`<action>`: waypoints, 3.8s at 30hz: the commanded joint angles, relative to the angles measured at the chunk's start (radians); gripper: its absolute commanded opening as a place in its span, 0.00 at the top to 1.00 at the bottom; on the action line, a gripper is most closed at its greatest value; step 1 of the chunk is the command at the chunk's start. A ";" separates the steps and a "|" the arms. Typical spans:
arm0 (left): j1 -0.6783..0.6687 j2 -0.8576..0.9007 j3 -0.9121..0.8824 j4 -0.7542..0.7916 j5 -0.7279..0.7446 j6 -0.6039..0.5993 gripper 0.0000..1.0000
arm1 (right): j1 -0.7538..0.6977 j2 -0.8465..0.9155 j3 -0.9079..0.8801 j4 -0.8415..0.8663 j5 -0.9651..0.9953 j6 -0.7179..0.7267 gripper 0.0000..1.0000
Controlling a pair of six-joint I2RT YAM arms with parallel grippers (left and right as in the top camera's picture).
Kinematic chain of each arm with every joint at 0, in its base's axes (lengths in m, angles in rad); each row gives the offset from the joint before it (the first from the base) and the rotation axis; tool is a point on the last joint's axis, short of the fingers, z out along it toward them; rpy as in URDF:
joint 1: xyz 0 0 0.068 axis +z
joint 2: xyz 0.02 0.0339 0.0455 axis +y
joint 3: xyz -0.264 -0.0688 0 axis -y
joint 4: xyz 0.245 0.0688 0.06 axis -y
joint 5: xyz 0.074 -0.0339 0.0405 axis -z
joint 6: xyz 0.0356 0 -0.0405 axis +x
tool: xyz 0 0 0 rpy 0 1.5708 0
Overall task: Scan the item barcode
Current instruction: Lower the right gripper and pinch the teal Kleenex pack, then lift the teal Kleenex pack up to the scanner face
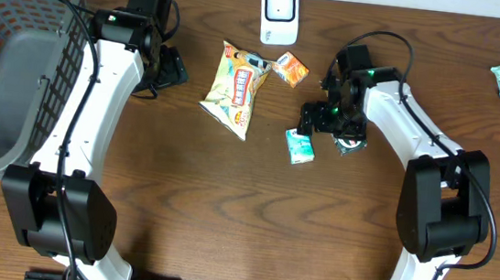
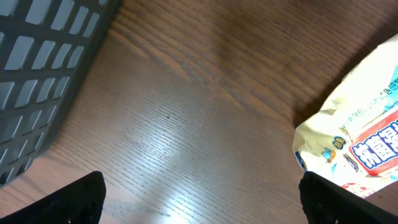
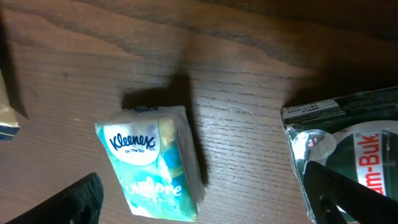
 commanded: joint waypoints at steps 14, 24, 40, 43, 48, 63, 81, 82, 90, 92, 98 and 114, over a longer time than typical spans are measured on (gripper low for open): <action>0.003 -0.005 0.003 -0.003 -0.013 0.017 0.02 | 0.090 -0.005 -0.012 0.007 0.037 -0.008 0.49; 0.003 -0.005 0.003 -0.003 -0.013 0.017 0.02 | 0.102 -0.005 -0.105 0.079 0.018 0.012 0.64; 0.003 -0.005 0.003 -0.003 -0.013 0.017 0.02 | 0.093 -0.002 -0.170 0.134 -0.010 0.010 0.99; 0.003 -0.005 0.003 -0.003 -0.013 0.017 0.02 | 0.074 -0.008 -0.153 0.148 -0.233 -0.102 0.99; 0.003 -0.005 0.003 -0.003 -0.013 0.017 0.02 | -0.002 -0.026 -0.110 0.136 -0.607 -0.231 0.99; 0.003 -0.005 0.003 -0.003 -0.013 0.017 0.02 | -0.193 -0.029 -0.107 0.272 -1.323 -0.315 0.99; 0.003 -0.005 0.003 -0.003 -0.013 0.017 0.02 | -0.177 -0.029 -0.107 0.317 -1.323 -0.254 0.99; 0.003 -0.005 0.003 -0.003 -0.013 0.017 0.02 | -0.173 -0.029 -0.107 0.317 -1.323 -0.254 0.99; 0.003 -0.005 0.003 -0.003 -0.013 0.017 0.02 | -0.154 -0.029 -0.107 0.312 -1.323 -0.254 0.98; 0.003 -0.005 0.003 -0.003 -0.013 0.017 0.03 | -0.144 -0.029 -0.107 0.306 -1.315 -0.251 0.98; 0.003 -0.005 0.003 -0.003 -0.013 0.017 0.02 | -0.099 -0.029 -0.107 0.309 -1.216 -0.249 0.98; 0.003 -0.005 0.003 -0.003 -0.013 0.017 0.02 | 0.168 -0.023 0.192 0.344 0.583 -0.207 0.99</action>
